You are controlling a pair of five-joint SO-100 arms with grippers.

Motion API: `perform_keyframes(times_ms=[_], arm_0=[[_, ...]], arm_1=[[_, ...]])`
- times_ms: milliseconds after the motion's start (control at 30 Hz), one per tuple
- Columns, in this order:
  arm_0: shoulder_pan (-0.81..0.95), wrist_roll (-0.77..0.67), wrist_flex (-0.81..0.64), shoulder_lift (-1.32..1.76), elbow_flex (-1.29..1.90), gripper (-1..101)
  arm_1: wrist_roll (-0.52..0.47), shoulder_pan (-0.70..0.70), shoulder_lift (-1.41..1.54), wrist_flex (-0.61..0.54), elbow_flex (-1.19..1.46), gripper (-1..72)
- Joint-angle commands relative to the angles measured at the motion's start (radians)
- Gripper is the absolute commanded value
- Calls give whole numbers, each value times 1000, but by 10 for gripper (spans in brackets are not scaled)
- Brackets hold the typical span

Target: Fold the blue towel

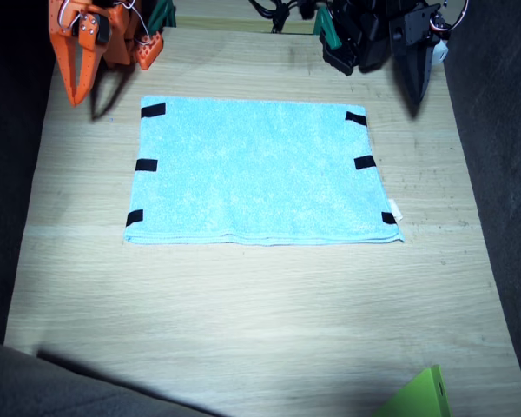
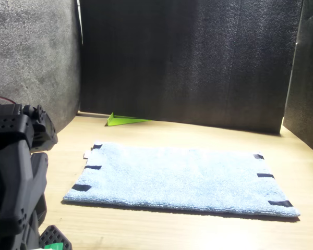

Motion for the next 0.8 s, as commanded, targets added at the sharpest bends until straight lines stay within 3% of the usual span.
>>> perform_keyframes(times_ms=[0,100,233,567,667,767], arm_0=[[98,107,81,9,-46,-3],[103,101,81,9,-46,72],[114,94,83,9,-46,-2],[129,77,84,9,-46,-2],[120,84,84,9,-46,73],[74,133,83,9,-46,37]], arm_1=[[-11,-112,0,-41,5,0],[-17,-104,0,-41,3,0],[-12,-109,0,-41,3,0],[-35,-89,0,-41,3,0],[-38,-87,0,-41,3,0],[-38,-86,0,-41,3,0]])
